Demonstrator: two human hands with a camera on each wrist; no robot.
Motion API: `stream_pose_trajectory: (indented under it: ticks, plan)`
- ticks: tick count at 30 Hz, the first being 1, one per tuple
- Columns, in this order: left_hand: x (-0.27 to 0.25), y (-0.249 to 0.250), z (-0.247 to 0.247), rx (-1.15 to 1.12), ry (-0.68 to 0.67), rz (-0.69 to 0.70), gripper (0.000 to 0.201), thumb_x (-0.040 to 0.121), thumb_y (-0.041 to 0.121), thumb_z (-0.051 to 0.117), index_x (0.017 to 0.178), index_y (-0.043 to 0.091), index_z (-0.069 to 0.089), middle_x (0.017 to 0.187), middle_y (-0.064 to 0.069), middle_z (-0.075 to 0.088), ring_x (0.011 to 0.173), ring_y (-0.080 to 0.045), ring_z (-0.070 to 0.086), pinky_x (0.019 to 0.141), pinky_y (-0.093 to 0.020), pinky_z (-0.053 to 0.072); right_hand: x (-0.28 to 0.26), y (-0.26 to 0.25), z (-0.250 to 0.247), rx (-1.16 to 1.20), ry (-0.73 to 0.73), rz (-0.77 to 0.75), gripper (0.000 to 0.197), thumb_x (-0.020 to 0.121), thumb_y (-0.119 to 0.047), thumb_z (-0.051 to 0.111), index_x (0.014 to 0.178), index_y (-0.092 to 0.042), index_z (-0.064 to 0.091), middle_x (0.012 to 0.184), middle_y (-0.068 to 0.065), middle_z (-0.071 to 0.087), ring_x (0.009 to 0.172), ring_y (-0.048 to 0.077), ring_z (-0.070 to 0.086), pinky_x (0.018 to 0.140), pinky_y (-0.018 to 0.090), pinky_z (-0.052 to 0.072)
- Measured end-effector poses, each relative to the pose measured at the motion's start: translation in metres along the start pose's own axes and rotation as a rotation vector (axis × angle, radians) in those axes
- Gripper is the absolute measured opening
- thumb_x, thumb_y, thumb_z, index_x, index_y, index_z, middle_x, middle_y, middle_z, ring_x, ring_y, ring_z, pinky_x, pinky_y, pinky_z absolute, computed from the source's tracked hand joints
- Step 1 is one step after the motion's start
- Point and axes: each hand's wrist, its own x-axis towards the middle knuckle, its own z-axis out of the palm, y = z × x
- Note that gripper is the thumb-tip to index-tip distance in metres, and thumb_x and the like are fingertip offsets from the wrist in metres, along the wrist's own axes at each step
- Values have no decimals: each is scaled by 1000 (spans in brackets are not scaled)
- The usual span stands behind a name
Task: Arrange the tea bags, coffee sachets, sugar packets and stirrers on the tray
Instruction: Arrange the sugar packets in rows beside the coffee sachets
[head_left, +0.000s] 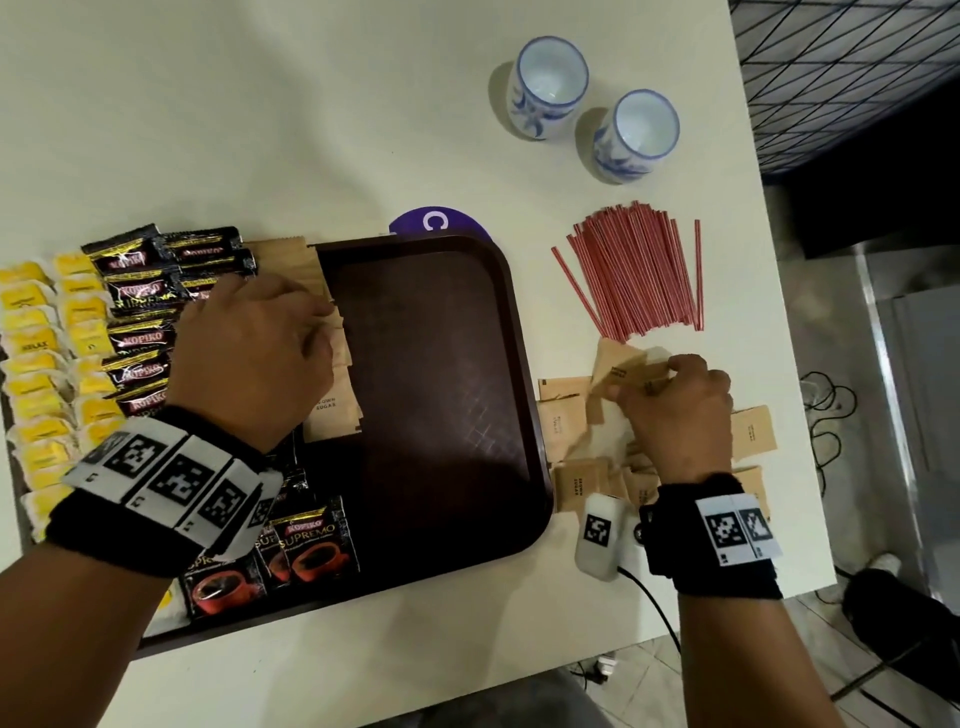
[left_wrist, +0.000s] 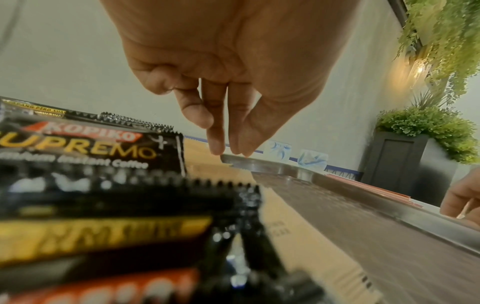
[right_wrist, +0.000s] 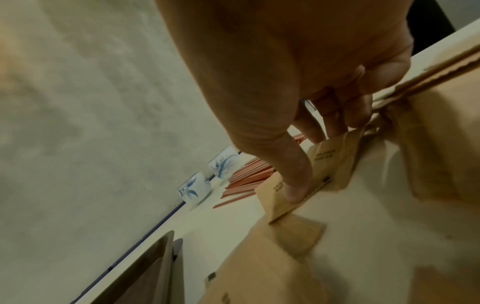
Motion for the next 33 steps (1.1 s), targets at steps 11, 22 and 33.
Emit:
stream_pose_trajectory:
  ticks: [11, 22, 33]
  plan:
    - [0, 11, 0, -43, 2, 64, 25, 83, 28, 55, 97, 18, 74, 98, -6, 69, 92, -36, 60, 78, -51, 51, 4, -1, -5, 205, -45, 5, 48, 76, -23, 83, 107, -11, 48, 97, 3, 64, 97, 28, 62, 82, 40, 51]
    - [-9, 32, -3, -182, -94, 118, 25, 81, 27, 59, 99, 16, 73, 95, -4, 69, 90, -30, 60, 82, -38, 48, -6, -6, -36, 238, -174, -184, 3, 83, -11, 69, 83, -14, 68, 75, 5, 71, 76, 24, 67, 71, 40, 54]
    - [-9, 64, -7, -501, -213, 268, 51, 86, 24, 69, 134, 27, 55, 111, 12, 60, 79, -5, 58, 73, -26, 52, -50, -78, -25, 329, -562, -449, 12, 86, -10, 73, 88, -22, 70, 72, -10, 72, 67, -1, 68, 61, 16, 55]
